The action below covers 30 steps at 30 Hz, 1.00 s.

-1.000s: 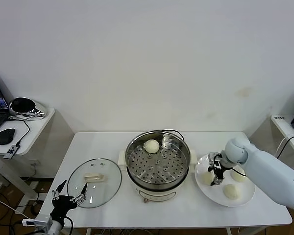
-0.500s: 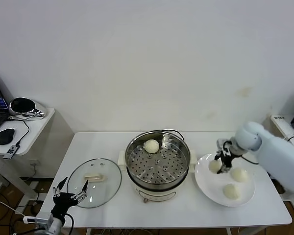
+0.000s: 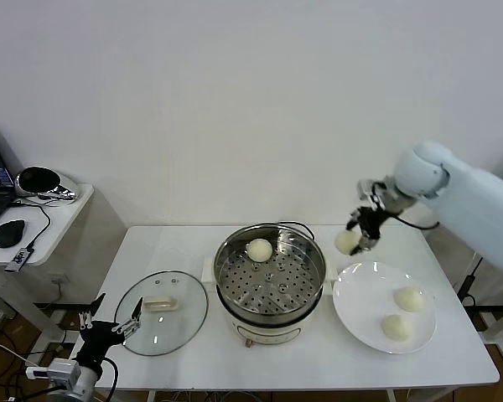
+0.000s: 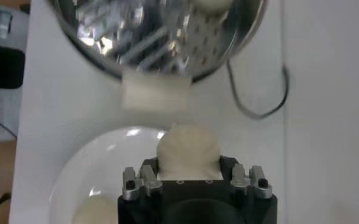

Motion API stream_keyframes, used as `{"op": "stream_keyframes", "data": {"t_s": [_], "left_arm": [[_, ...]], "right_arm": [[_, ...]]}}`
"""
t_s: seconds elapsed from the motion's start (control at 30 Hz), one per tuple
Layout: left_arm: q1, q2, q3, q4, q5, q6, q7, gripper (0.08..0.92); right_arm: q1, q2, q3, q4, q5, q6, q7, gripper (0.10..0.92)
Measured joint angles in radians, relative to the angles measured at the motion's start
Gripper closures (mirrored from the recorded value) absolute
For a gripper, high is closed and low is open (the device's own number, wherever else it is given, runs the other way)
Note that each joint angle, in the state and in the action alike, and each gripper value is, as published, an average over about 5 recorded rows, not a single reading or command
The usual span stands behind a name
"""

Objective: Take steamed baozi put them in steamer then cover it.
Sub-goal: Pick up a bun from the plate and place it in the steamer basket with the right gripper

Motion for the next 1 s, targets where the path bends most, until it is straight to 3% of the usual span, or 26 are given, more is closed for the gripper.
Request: {"op": "stream_keyframes", "data": {"t_s": [0.4,1.0], "left_arm": [[-0.022,-0.019,-0.007,-0.018,-0.004,0.001,-0.004,0.177],[-0.027,-0.026,-0.008,-0.038,-0.017,0.002,-0.006,0.177]], "right_arm": [[0.080,0.203,-0.136,-0.053,0.106,-0.070,0.010,0.414],[0.045,0.492,-0.221,-0.196,0.121,-0.114,0.049,0.414]]}}
